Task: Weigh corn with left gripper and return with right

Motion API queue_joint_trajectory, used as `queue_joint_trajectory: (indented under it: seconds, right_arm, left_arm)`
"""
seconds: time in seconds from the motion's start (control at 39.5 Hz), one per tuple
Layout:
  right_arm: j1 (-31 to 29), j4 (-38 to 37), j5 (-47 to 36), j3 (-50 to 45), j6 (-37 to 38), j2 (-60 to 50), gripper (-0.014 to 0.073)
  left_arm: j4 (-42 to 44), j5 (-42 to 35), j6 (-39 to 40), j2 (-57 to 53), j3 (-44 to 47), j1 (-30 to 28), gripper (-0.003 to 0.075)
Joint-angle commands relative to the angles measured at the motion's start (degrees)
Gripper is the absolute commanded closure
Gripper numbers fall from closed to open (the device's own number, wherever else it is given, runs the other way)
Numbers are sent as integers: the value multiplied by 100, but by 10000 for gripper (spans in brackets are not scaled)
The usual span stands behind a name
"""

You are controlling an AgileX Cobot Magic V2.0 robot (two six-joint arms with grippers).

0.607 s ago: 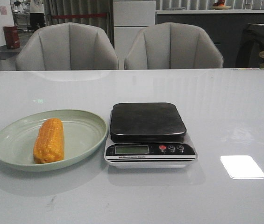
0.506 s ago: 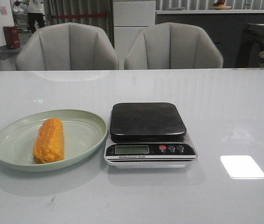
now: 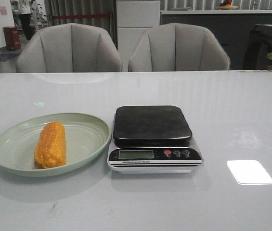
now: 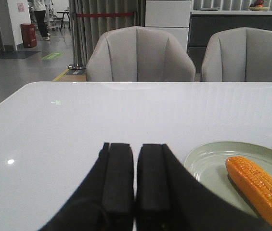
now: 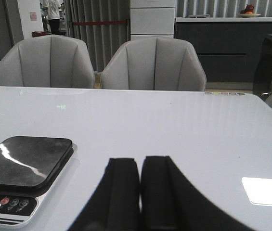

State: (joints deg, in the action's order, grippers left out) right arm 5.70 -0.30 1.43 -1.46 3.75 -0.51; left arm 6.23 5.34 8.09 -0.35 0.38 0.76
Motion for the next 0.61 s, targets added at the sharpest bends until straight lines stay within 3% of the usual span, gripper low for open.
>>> queue_joint_trajectory:
  seconds: [0.0,0.23,0.38,0.58]
  right_arm:
    - [-43,-62,-438,-61,-49,-112,421]
    - [-43,-62,-438,-61,-49,-112,421]
    - [-43,-62,-438,-61,-49,-112,421]
    - [-43,-62,-438,-61,-49,-112,421]
  left_arm:
    - [-4,-409,7,-118,180,-2,607]
    - [-4,-1007,7,-118,180,-2,607]
    - [24,-2114,7,-118,113,-2,607]
    - [-24,-918,69,249,-806,152,607]
